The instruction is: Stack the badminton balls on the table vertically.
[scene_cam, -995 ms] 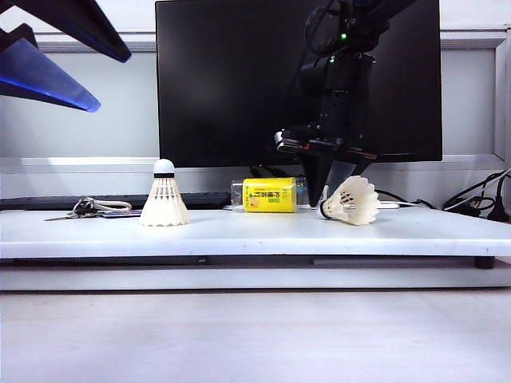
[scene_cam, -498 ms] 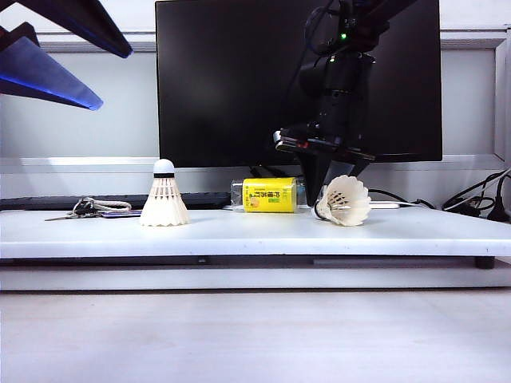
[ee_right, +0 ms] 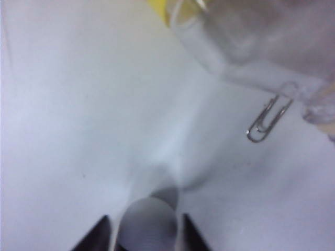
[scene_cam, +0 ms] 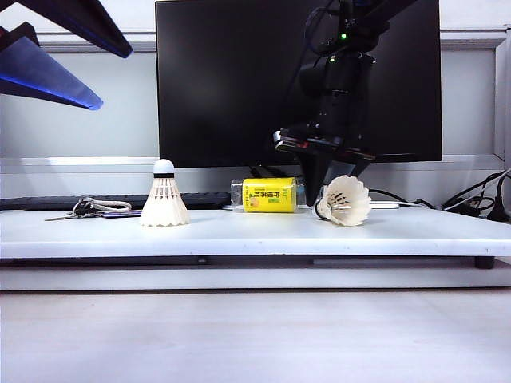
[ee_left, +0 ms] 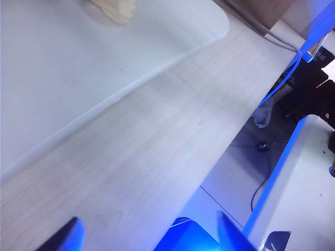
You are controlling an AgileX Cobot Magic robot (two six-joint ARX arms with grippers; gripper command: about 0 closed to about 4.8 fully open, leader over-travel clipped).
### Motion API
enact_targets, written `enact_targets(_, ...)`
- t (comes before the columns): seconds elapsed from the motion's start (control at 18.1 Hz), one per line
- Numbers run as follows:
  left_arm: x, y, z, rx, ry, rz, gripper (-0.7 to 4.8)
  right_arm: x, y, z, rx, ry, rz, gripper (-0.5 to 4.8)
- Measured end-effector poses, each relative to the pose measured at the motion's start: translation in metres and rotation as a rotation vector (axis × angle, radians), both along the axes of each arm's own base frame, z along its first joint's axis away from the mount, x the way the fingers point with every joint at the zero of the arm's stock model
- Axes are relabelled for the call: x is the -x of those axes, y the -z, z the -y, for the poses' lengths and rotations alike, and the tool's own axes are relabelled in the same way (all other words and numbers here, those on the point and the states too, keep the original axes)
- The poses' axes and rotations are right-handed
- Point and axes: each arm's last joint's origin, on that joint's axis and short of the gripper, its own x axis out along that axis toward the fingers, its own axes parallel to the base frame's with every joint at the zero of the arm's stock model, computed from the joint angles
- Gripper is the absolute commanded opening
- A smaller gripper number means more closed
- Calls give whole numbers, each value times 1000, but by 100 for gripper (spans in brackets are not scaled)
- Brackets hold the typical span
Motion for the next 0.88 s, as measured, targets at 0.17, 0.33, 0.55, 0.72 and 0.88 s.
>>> enact_targets(0.17, 0, 0, 0, 0, 0, 0, 340, 1, 0, 0, 2, 0, -6, 181)
enact_targets(0.33, 0, 0, 0, 0, 0, 0, 340, 1, 0, 0, 2, 0, -7, 181)
enact_targets(0.55, 0, 0, 0, 0, 0, 0, 340, 1, 5, 0, 5, -1, -25, 181)
enact_targets(0.72, 0, 0, 0, 0, 0, 0, 340, 2, 11, 1, 14, 0, -49, 180)
enact_targets(0.88, 0, 0, 0, 0, 0, 0, 340, 2, 11, 1, 14, 0, -48, 165)
